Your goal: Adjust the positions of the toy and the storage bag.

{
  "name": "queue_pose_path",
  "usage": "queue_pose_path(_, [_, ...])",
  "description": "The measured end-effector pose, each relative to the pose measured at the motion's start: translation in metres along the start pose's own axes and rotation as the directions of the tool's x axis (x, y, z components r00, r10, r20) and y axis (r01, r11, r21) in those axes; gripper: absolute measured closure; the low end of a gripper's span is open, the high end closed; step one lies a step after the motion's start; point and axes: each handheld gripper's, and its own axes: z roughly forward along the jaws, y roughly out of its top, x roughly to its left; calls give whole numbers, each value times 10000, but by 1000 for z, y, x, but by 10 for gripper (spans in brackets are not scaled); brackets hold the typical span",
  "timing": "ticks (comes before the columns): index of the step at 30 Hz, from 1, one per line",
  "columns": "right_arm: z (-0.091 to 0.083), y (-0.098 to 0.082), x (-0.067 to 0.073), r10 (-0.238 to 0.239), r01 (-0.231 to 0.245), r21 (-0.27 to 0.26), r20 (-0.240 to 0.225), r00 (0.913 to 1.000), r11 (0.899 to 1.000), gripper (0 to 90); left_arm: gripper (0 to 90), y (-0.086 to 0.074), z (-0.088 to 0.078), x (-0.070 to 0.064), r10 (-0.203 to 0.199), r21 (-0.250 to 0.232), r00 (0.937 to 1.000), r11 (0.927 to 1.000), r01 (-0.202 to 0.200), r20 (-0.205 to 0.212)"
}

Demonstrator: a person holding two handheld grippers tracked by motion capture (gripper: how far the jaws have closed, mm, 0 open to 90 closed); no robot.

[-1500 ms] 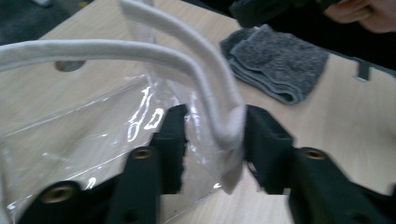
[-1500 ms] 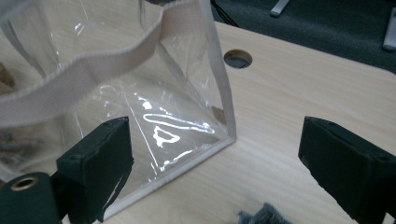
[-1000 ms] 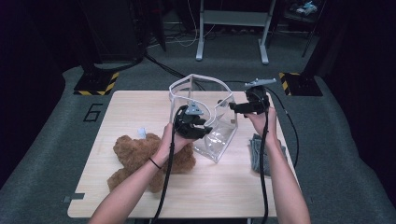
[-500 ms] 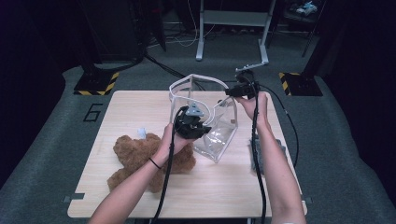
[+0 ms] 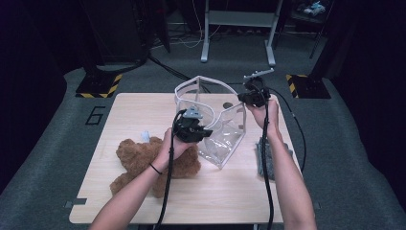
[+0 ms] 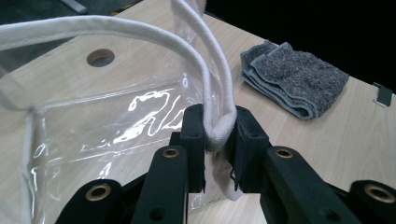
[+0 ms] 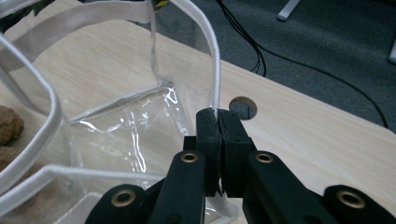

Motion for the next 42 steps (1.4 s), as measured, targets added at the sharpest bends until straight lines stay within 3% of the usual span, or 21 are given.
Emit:
queue_pose_path(17, [-42, -34, 12, 121, -124, 196, 122, 9999, 9997, 888, 751, -6, -10, 9, -72, 285, 9992, 9996, 61, 382])
queue_pose_path(19, [-43, -36, 13, 119, -121, 209, 96, 9999, 9997, 888, 705, -6, -10, 9, -105, 298, 9996, 9995, 97, 278])
queue_pose_path(25, [-42, -36, 12, 230, -231, 121, 105, 9997, 9997, 886, 406, -10, -18, 9, -48, 514, 9999, 9987, 53, -96])
queue_pose_path(34, [-40, -35, 11, 150, -151, 55, 89, 9998, 9999, 885, 250, -24, -47, 21, 135, 916, 9989, 9957, -93, -459])
queue_pose_path(42, [-39, -35, 9, 117, -117, 21, -1, 9999, 9999, 886, 197, -41, -67, 36, 129, 1445, 9967, 9895, -11, -802])
